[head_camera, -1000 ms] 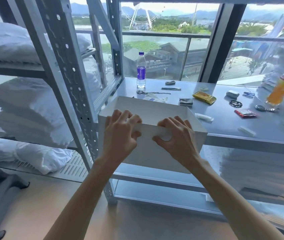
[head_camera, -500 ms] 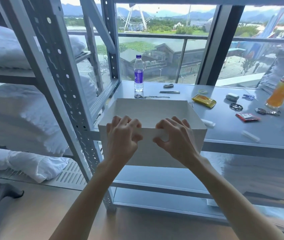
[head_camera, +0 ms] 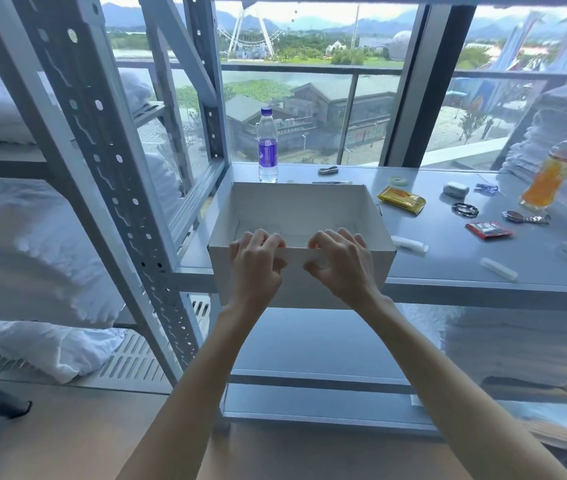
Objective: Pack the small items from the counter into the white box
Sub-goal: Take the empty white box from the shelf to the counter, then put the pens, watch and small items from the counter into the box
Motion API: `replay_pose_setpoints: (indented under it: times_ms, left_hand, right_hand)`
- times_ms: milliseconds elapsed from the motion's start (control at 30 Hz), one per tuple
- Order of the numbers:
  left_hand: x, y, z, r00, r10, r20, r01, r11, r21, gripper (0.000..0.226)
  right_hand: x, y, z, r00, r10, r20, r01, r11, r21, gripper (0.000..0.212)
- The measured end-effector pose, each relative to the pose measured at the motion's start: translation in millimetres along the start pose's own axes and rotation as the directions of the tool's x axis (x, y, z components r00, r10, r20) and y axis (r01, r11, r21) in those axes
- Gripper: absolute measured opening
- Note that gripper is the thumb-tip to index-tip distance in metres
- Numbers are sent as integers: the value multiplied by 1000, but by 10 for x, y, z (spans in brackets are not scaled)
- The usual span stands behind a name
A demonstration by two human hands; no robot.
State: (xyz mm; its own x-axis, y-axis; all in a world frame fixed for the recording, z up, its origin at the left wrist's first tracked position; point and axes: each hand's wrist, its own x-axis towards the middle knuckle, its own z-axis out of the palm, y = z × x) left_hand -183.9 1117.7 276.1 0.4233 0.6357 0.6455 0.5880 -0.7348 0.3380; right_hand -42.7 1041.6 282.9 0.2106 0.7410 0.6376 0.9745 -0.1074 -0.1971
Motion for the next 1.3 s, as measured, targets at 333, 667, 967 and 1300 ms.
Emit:
replay_pose_setpoints:
  times_ms: [333,667,967,1300]
  left_hand:
    - [447,-196,264,995,10,98,-10,1000,-5,16]
    - [602,-293,428,994,47,99,-45,999,-24,18]
    - [573,-254,418,995,93,26,-89,988,-123,39]
    - [221,1050,789,894,447,-32,-426,825,-371,38]
  right_hand:
    - [402,147,241,992,65,110,-57,995,-78,23]
    - [556,248,303,989,57,138,-44,994,-96,27]
    - [284,460,72,997,60,53,-60,998,-12,42]
    - [-578,1222,-631,960,259,-108,-275,944,-183,46]
